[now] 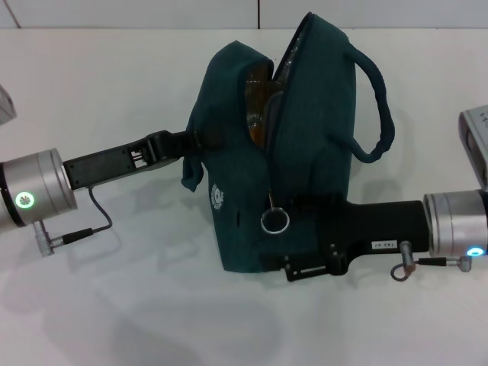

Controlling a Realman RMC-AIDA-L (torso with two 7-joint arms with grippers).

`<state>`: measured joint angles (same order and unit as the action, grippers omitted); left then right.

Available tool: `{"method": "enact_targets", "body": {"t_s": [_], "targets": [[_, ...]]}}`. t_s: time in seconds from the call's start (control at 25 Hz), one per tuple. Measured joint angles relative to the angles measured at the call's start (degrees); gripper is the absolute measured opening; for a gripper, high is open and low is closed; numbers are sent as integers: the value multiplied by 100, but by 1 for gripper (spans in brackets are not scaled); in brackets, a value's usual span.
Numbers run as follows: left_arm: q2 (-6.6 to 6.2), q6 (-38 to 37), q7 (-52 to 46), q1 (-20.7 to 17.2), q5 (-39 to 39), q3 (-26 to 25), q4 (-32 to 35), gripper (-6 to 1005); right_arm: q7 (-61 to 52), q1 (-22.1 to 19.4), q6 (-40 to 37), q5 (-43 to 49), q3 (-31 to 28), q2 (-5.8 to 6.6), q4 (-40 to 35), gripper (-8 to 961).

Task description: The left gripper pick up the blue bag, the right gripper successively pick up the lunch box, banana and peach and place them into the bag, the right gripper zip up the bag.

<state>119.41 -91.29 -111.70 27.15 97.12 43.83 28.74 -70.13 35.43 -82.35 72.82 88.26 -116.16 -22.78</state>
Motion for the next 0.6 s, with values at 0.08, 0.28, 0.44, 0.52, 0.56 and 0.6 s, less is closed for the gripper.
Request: {"method": "enact_targets", "body": {"t_s": [0.08, 0.28, 0.44, 0.52, 0.56, 0.6], "targets": [[1, -1, 0, 0, 0, -2, 0, 96, 3, -22, 250, -47, 10, 0, -4, 855], [3, -3, -1, 1, 0, -2, 0, 98, 2, -26, 332, -87, 45, -3, 12, 855], [4, -3, -1, 1, 0, -6, 0, 99, 1, -49, 217, -94, 34, -3, -13, 855], [4, -3, -1, 1, 0, -6, 0, 100, 0, -59, 226, -96, 29, -3, -26, 827], [4, -3, -1, 1, 0, -6, 0, 100, 1, -59, 242, -97, 25, -3, -18, 814], [4, -3, -1, 1, 0, -6, 0, 100, 0, -59, 266, -98, 20, -3, -4, 800]]}}
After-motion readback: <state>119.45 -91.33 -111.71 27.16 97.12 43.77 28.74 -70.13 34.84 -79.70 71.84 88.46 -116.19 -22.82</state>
